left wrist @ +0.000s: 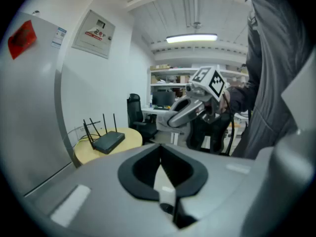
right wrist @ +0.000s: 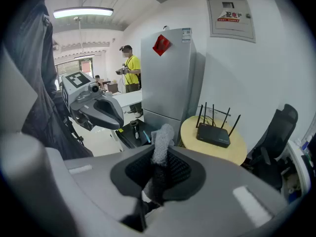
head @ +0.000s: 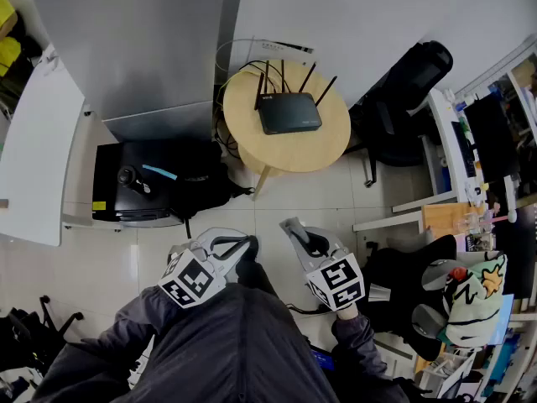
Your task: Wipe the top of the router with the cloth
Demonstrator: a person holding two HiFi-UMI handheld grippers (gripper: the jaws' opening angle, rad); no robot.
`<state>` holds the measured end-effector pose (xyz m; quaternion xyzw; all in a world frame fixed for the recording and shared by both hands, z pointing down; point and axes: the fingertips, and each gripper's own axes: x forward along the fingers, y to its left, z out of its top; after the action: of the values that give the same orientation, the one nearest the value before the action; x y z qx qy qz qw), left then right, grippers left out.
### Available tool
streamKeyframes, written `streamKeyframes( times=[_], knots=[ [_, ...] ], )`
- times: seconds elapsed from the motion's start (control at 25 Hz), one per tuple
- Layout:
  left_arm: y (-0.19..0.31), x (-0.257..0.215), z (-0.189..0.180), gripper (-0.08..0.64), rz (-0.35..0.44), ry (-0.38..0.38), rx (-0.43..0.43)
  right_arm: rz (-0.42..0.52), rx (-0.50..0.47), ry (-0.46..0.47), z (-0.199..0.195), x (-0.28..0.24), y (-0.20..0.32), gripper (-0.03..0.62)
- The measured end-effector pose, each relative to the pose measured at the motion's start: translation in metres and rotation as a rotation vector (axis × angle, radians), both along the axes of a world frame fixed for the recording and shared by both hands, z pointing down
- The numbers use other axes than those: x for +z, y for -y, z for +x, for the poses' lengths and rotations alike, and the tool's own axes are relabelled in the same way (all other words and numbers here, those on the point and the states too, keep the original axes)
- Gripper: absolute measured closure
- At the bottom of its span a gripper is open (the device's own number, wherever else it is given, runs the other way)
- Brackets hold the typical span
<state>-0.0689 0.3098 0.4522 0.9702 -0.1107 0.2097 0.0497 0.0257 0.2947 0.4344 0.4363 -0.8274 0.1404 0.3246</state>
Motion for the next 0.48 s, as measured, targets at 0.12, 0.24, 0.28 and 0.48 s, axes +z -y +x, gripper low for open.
streamKeyframes(
  times=[0.12,0.24,0.28,0.48],
  knots=[
    [0.025,0.001,-0.013,0.56,-0.011,-0.006,-0.051,0.005,-0.002,-0.002,0.005,0.001,0.018,0.555],
    [0.061,0.0,-0.012,0.56,0.014,-0.001,-0.075,0.001,-0.009,-0.002,0.016,0.006,0.052,0.555],
    [0.072,0.001,-0.008,0.56,0.017,0.004,-0.08,-0.003,-0.013,-0.002,0.02,0.008,0.064,0.555],
    [0.133,0.019,0.024,0.56,0.002,0.025,-0.146,-0.01,-0.065,-0.001,0.047,0.029,0.138,0.555]
  ],
)
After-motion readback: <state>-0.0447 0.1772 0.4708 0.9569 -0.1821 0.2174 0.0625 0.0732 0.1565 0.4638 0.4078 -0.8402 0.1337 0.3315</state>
